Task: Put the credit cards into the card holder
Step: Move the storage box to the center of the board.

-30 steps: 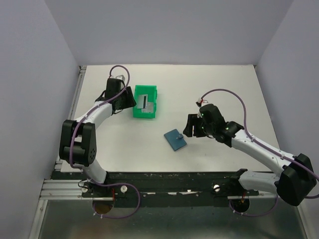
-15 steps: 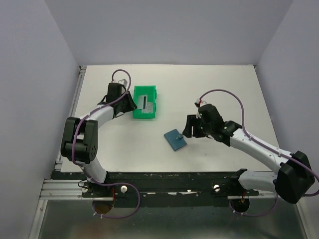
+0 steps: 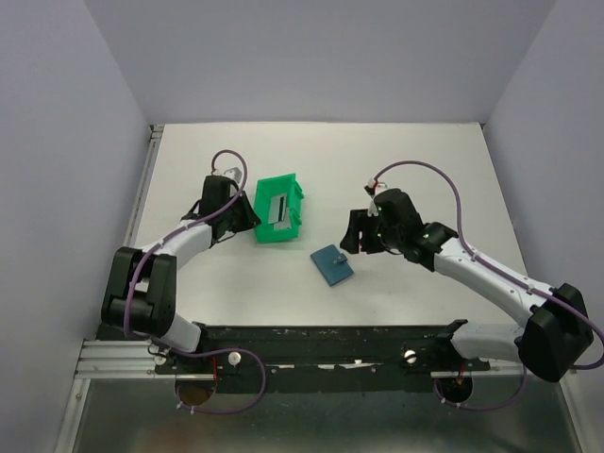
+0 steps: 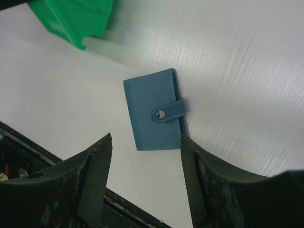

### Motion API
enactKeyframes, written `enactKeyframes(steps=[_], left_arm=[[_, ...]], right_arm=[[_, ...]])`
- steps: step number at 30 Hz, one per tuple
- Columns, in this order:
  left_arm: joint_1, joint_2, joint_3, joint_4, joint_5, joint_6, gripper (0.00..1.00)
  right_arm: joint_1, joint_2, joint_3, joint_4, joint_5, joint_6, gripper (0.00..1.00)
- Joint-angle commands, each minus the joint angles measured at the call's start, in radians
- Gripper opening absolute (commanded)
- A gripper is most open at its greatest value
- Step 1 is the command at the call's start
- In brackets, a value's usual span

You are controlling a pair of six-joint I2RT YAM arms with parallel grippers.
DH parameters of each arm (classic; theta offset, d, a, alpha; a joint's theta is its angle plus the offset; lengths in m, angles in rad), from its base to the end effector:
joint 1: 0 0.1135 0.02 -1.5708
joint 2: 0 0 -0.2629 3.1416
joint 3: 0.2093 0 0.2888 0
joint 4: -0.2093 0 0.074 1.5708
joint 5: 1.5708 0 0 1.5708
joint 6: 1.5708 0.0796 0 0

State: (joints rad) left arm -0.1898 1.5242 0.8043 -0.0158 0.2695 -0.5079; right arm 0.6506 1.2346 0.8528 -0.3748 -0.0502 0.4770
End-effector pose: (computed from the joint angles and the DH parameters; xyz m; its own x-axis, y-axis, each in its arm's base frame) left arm 0.3608 -0.0909 0.1338 -0.7586 -0.3316 -0.5609 0.0078 0.8561 -0.5167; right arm 0.2597 0.2027 0.2067 -0.7763 -0.0146 -0.6302 -0.3124 0.8773 0.3645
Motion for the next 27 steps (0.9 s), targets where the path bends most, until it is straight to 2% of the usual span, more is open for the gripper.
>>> enactKeyframes(steps=[1,6,11,21,27], left_arm=[[-0.045,-0.113,-0.023,-0.036,-0.022,-0.011,0.24],[-0.112,-0.211,-0.05,-0.102,-0.116,-0.018,0.26],[-0.184,-0.294,-0.066,-0.191,-0.286,-0.029,0.28],[-0.281,-0.352,-0.114,-0.326,-0.547,-0.124,0.31],[-0.313,-0.374,-0.166,-0.345,-0.605,-0.227,0.36]], right_arm=[[-0.002,0.012,0.061,0.011,-0.049,-0.028,0.67],[-0.003,0.042,0.121,0.01,-0.097,-0.037,0.67],[-0.002,0.086,0.193,0.001,-0.151,-0.04,0.67],[0.007,0.15,0.284,0.014,-0.258,-0.022,0.67],[0.063,0.241,0.397,-0.024,-0.257,-0.015,0.66]])
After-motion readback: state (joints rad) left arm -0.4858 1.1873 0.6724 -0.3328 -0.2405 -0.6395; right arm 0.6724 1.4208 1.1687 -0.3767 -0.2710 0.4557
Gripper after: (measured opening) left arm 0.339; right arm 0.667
